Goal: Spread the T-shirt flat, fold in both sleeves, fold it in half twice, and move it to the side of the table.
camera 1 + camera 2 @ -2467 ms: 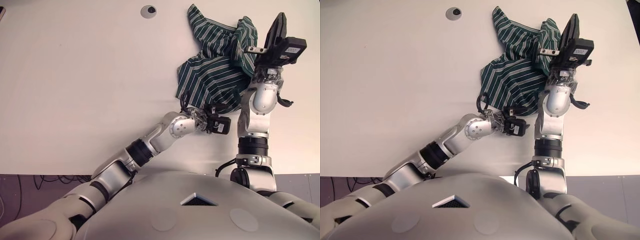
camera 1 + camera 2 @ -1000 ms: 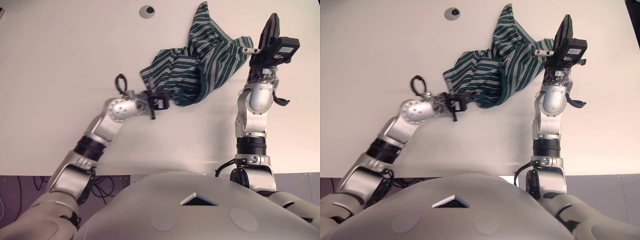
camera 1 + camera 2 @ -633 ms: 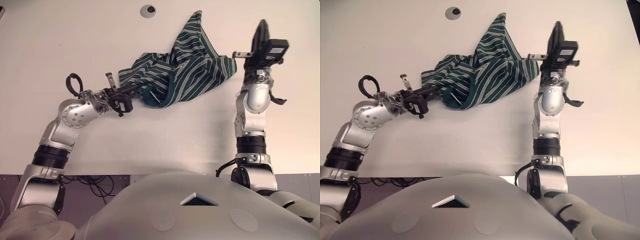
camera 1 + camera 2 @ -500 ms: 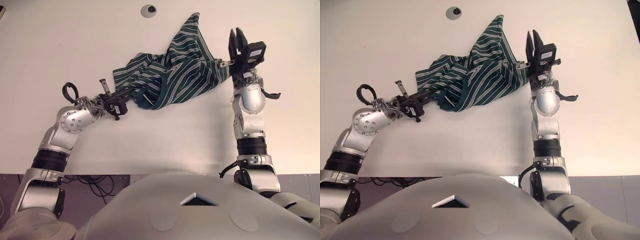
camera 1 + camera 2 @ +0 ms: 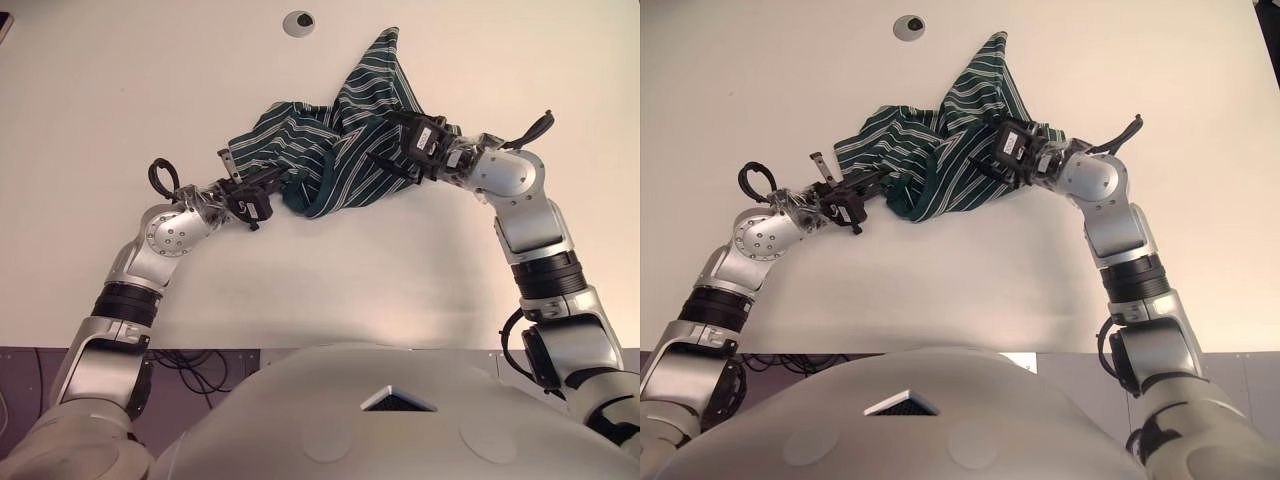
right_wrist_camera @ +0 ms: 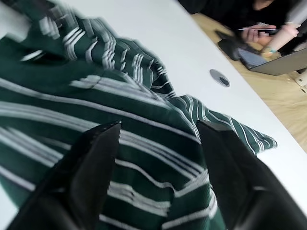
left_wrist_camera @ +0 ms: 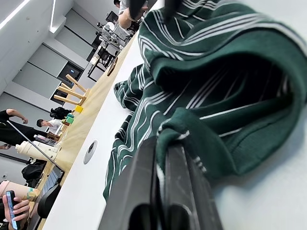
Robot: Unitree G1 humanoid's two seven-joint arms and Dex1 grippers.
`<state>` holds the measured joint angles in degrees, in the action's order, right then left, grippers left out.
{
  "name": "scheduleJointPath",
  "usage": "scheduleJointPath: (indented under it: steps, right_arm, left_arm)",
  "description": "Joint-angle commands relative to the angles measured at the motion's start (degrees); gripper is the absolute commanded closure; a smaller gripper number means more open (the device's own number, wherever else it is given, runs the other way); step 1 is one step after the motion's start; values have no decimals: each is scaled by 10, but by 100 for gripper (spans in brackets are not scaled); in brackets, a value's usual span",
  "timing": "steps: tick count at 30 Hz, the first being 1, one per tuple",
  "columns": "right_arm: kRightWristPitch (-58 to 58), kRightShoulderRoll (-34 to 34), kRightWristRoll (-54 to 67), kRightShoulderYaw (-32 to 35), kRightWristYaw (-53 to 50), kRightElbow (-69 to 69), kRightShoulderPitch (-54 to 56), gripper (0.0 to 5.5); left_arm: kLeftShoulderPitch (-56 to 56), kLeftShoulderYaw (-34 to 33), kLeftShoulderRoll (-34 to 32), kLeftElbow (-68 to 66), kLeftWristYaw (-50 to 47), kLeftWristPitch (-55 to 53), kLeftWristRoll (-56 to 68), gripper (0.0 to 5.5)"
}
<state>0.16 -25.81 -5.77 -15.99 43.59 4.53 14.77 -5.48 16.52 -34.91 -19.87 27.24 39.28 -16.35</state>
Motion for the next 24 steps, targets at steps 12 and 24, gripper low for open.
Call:
scheduleJointPath:
  steps: [12,24]
  right_arm:
    - [-7,21,-128,-90,-20,76,102,234]
    - [-35,14,-141,-117,-11,155,118,374]
  left_arm:
    - [19,33,25,9,-5,-14,-28,550]
    - [22,38,27,21,-7,-20,-31,550]
